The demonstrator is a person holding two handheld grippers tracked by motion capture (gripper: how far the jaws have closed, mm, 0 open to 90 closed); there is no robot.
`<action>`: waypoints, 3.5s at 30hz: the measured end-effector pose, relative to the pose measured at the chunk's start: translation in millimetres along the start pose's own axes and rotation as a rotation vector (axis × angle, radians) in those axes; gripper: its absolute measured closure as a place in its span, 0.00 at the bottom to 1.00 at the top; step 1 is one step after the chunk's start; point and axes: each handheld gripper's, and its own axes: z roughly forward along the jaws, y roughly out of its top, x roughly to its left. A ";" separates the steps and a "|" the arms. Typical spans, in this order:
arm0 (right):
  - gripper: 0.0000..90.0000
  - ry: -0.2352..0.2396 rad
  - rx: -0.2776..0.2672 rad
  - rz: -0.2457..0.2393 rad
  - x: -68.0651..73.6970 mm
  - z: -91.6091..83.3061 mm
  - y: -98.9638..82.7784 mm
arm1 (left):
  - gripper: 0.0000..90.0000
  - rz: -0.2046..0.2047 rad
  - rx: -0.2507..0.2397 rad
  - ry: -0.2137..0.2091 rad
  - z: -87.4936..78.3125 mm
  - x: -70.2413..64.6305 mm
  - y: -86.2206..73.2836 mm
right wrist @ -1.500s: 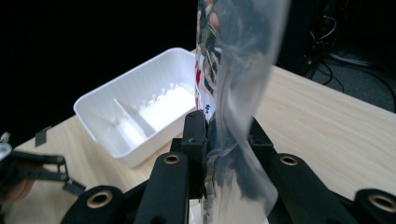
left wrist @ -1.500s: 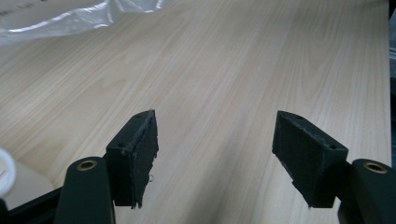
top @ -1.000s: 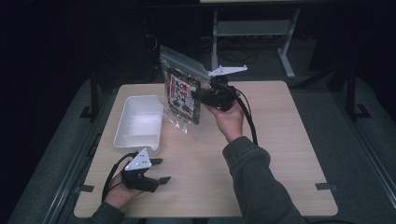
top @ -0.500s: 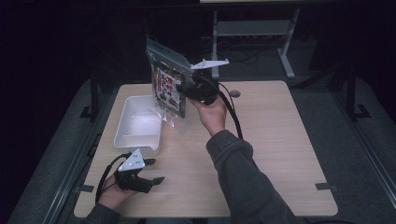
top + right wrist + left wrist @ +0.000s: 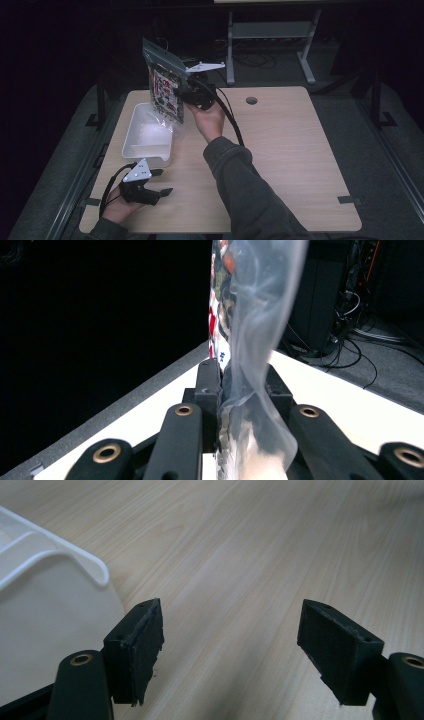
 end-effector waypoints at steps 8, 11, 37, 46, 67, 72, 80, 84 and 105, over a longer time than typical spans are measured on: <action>0.84 -0.010 -0.018 0.029 4.4 21.0 -2.6 | 0.29 0.001 0.003 -0.004 0.8 1.0 -1.3; 0.84 -0.014 -0.018 0.034 8.0 31.9 -4.3 | 0.28 0.001 0.007 -0.009 1.2 1.4 -2.0; 0.84 -0.066 0.006 0.046 25.6 79.6 -25.2 | 0.28 0.011 0.018 -0.023 3.8 1.0 -2.6; 0.83 -0.084 0.032 0.051 27.5 91.7 -37.5 | 0.28 0.015 0.023 -0.024 3.9 1.1 -2.7; 0.83 -0.150 0.067 0.011 37.6 100.1 -57.3 | 0.28 0.019 0.030 -0.024 5.0 0.5 -2.8; 0.83 -0.205 0.076 0.045 40.1 96.6 -59.3 | 0.28 0.019 0.032 -0.023 5.2 0.2 -2.8; 0.83 -0.265 0.079 0.063 42.6 90.3 -61.7 | 0.28 0.020 0.033 -0.023 5.3 0.4 -3.0; 0.83 -0.256 0.078 0.055 43.1 90.1 -61.9 | 0.28 0.020 0.033 -0.021 5.3 0.4 -3.0; 0.50 -0.084 0.107 0.113 19.0 78.5 -61.6 | 0.28 0.026 0.046 -0.020 7.5 0.9 -3.0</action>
